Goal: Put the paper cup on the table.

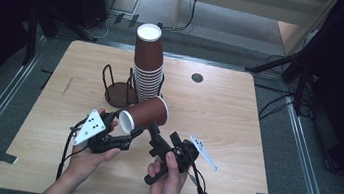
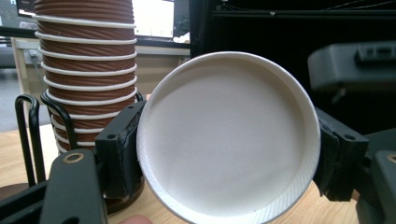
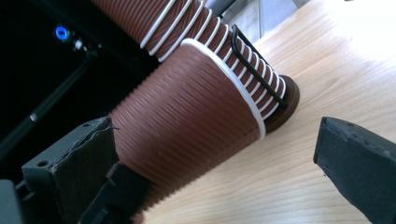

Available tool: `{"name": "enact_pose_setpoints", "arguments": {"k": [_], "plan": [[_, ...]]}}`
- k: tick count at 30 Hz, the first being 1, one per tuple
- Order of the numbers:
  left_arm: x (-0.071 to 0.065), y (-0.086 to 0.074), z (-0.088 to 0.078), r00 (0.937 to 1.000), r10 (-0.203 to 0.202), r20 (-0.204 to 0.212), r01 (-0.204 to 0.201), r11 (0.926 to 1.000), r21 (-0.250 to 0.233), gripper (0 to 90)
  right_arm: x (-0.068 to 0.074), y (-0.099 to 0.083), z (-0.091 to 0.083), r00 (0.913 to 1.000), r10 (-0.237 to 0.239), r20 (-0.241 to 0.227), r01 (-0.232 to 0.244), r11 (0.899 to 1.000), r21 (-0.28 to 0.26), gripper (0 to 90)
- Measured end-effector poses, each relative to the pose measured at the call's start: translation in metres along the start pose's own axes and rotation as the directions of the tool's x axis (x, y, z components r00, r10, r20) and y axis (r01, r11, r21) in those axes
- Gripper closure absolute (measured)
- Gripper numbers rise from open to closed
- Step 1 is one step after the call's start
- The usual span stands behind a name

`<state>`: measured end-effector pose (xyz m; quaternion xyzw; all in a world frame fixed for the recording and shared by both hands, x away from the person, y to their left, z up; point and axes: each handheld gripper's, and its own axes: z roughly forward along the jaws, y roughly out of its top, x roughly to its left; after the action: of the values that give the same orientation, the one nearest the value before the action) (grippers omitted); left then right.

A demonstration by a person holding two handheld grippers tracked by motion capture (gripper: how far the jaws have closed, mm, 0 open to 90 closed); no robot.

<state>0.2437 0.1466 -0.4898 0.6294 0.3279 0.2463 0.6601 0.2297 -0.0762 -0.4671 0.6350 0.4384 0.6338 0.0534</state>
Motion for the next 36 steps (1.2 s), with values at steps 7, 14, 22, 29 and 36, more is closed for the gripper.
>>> {"name": "enact_pose_setpoints", "arguments": {"k": [7, 14, 22, 29, 36], "plan": [[-0.005, -0.005, 0.003, 0.9998, -0.009, 0.019, 0.01, 0.9996, -0.027, 24.6, -0.001, 0.005, 0.003, 0.9868, 0.162, 0.001, -0.162, 0.987, -0.005, 0.0], [-0.009, -0.007, 0.004, 0.9997, -0.008, 0.022, 0.009, 0.9986, -0.052, 24.7, 0.001, 0.005, 0.004, 0.9535, 0.301, -0.009, -0.301, 0.953, -0.023, 0.1], [-0.01, -0.007, 0.004, 0.9996, -0.002, 0.029, 0.004, 0.9977, -0.068, 24.7, -0.002, 0.006, 0.011, 0.8985, 0.437, -0.043, -0.437, 0.9, 0.009, 0.0], [-0.015, -0.008, 0.006, 0.9987, 0.01, 0.049, -0.006, 0.9978, -0.066, 24.7, -0.004, 0.007, 0.018, 0.8588, 0.51, -0.049, -0.509, 0.86, 0.038, 0.0], [-0.018, -0.008, 0.006, 0.998, 0.015, 0.062, -0.011, 0.9969, -0.078, 24.6, -0.007, 0.008, 0.024, 0.8383, 0.543, -0.049, -0.541, 0.84, 0.05, 0.0]]}}
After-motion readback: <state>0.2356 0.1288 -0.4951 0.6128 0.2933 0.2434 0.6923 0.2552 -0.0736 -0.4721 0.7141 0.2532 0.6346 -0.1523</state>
